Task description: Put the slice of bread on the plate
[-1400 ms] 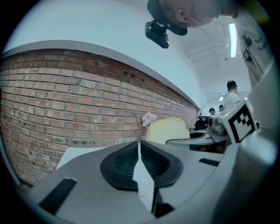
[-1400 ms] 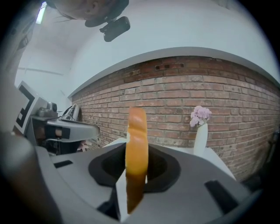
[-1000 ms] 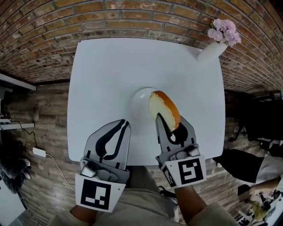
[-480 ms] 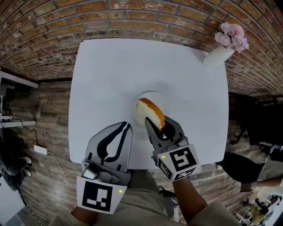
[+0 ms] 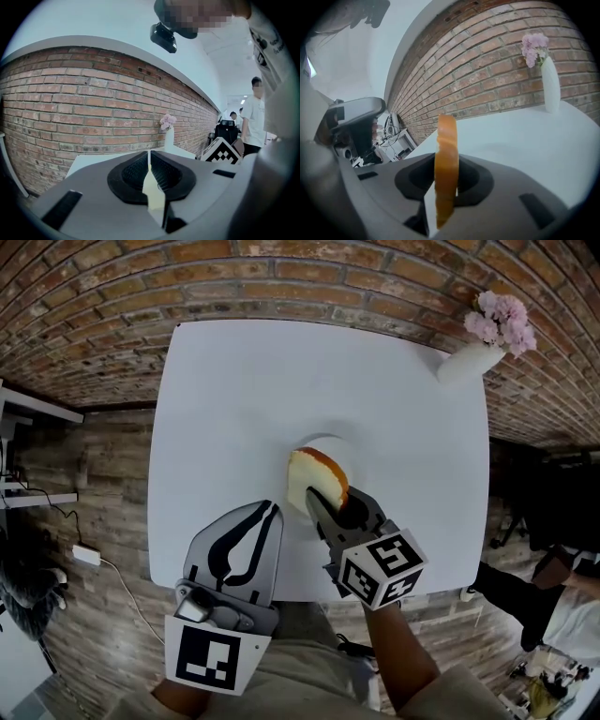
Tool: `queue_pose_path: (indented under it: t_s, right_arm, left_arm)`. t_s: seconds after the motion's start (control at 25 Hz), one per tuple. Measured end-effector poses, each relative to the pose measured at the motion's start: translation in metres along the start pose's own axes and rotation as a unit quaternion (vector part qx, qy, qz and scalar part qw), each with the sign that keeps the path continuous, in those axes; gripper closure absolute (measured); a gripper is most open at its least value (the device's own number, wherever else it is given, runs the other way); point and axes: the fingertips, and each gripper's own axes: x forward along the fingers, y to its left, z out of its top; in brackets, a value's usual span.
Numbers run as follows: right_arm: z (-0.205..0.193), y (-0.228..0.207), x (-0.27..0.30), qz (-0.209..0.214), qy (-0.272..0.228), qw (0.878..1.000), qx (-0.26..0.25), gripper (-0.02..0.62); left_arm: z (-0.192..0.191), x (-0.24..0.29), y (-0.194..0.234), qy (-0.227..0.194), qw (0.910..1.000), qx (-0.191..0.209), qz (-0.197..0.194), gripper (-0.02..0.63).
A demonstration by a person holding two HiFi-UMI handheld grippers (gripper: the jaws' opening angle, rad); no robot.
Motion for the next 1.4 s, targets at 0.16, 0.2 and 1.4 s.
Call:
queue_pose_path:
  t_s: [0.16, 0.2, 1.4]
  right_arm:
    - [-0.003, -0.008, 0.003, -0.006, 0.001, 1.0, 0.015, 0.497]
    - [-0.003, -0.01, 0.004, -0.01, 0.001, 1.0, 0.012, 0.497]
    - [-0.018, -0.084, 0.003, -0.186, 0.036, 0.98, -0.056, 0.212]
  left_arm:
    - [-0.001, 0.001, 0.006, 0.003, 1.0, -0.002, 0.005, 0.58]
    - [-0.002, 0.001, 0.008, 0.004, 1.0, -0.002, 0.005, 0.58]
    - [0.001, 0.008, 0.013, 0.0, 1.0, -0.008, 0.005, 0.58]
